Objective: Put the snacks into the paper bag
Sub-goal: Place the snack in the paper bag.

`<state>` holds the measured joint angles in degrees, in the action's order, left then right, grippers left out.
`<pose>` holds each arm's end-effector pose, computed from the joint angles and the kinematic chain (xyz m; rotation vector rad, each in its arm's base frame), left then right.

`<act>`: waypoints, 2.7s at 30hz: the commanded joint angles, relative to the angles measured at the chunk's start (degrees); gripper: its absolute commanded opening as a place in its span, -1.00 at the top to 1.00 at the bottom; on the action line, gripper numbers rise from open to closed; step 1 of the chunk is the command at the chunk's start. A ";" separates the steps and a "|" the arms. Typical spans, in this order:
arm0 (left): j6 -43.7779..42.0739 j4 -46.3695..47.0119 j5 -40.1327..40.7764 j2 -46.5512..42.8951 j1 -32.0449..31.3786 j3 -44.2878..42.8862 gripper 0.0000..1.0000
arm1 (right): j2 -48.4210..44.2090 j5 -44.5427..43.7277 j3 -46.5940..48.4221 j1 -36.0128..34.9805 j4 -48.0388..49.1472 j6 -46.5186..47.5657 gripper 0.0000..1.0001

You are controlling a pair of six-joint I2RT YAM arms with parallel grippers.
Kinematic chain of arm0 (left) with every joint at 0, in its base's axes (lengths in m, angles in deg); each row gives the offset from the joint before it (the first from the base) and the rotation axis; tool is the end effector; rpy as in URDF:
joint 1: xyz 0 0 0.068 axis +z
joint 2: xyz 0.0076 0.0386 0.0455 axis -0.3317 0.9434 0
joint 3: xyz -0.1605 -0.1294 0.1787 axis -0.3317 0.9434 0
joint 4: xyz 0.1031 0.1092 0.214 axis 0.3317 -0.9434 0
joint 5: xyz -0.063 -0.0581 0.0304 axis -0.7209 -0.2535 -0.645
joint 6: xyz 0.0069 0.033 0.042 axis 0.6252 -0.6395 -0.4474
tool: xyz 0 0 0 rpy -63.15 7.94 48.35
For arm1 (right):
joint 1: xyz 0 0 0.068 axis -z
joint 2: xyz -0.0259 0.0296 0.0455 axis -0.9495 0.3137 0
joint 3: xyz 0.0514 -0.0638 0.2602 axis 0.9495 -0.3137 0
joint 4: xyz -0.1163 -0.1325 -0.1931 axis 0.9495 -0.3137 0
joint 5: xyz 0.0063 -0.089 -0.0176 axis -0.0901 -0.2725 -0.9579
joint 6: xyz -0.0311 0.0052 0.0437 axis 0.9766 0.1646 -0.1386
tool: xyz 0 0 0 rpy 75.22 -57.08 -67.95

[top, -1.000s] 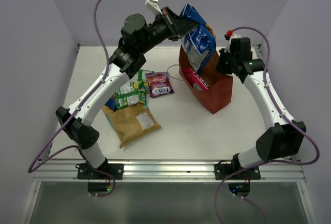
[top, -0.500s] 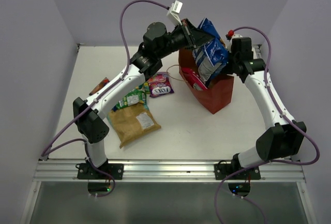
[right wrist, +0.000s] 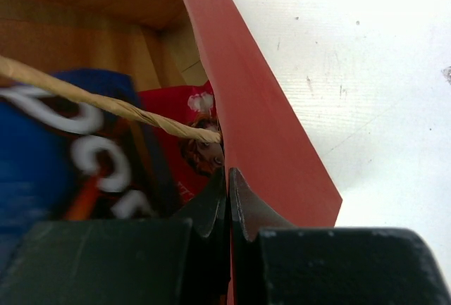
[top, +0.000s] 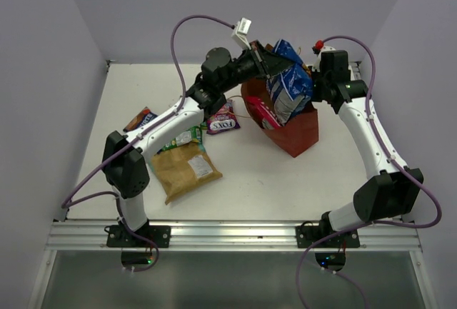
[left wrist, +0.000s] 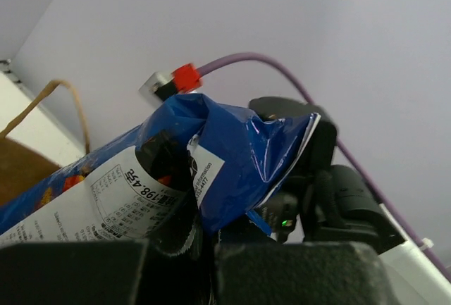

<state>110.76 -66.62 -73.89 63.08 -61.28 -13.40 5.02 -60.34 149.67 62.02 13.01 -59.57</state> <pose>0.3233 -0.3063 0.4302 0.1518 1.5443 -1.6290 0.3230 0.0557 0.3713 0.0542 2.2608 0.2258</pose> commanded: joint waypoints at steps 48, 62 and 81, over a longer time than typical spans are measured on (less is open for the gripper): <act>-4.75 -48.00 19.55 16.48 -8.10 -12.47 1.00 | -0.77 2.30 3.50 -0.76 -1.01 0.78 1.00; -11.68 -45.28 23.58 2.52 -8.10 -8.61 -0.26 | -0.94 1.77 3.32 -0.68 -1.01 1.39 1.00; -27.86 -60.13 50.48 -19.28 -7.92 3.66 -1.00 | -0.77 0.63 2.27 -0.68 -0.93 1.74 1.00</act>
<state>85.75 -122.95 -32.06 49.81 -69.02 -14.98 5.02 -59.88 150.78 61.50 11.28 -58.48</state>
